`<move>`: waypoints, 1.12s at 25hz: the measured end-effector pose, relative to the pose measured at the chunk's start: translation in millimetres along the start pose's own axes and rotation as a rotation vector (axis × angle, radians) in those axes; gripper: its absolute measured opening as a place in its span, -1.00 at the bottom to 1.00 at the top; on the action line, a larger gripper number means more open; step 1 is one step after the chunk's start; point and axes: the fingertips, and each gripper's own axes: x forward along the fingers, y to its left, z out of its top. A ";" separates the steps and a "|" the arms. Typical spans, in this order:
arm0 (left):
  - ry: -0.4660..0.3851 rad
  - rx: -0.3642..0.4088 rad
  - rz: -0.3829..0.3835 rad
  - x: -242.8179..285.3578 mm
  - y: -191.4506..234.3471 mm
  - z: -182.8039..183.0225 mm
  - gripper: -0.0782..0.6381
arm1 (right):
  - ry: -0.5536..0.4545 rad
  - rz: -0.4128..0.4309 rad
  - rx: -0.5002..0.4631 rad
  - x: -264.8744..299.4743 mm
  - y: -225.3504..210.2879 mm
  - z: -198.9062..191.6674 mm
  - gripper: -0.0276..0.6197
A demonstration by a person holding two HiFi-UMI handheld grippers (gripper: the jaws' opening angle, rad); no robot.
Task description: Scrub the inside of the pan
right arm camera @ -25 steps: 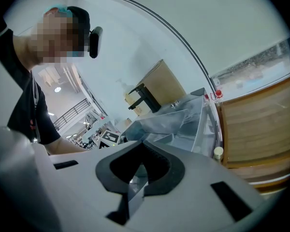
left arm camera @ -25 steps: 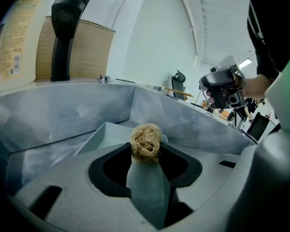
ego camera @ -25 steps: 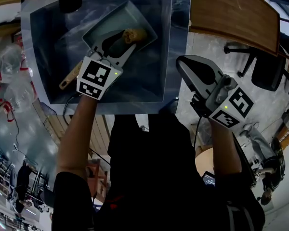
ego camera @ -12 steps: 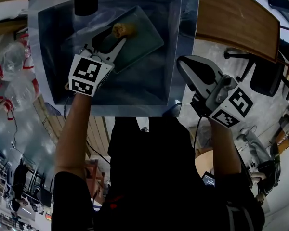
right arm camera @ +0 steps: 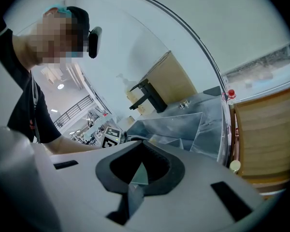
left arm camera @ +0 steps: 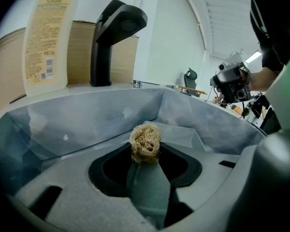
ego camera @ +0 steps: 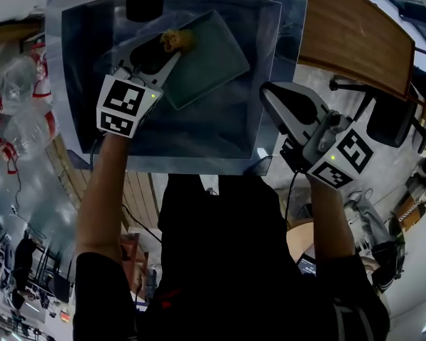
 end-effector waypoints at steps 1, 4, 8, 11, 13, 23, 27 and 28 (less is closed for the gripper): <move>-0.001 0.000 -0.001 0.3 -0.6 0.0 -0.28 | 0.000 0.000 0.000 0.4 0.1 -0.5 -0.90; -0.003 0.001 -0.007 0.6 -5.1 -0.5 -0.28 | 0.000 -0.001 0.001 -0.4 1.1 -2.5 -0.90; -0.001 0.005 -0.020 0.5 -15.9 -1.6 -0.28 | -0.004 -0.003 0.003 -4.8 3.1 -4.6 -0.90; 0.001 0.006 -0.029 0.3 -25.4 -3.9 -0.28 | -0.007 -0.003 0.004 -8.9 5.2 -8.3 -0.90; 0.001 0.009 -0.037 0.1 -33.4 -5.2 -0.29 | -0.009 -0.003 0.004 -12.6 6.8 -11.8 -0.90; 0.009 0.015 -0.063 -4.8 -71.8 -13.0 -0.28 | -0.017 -0.002 0.000 -32.2 16.9 -25.4 -0.90; 0.011 0.015 -0.077 -6.4 -82.2 -16.4 -0.28 | -0.019 0.003 -0.004 -34.5 19.8 -27.6 -0.90; 0.011 0.015 -0.081 -6.7 -83.8 -16.7 -0.28 | -0.018 0.005 -0.005 -34.4 20.3 -27.8 -0.90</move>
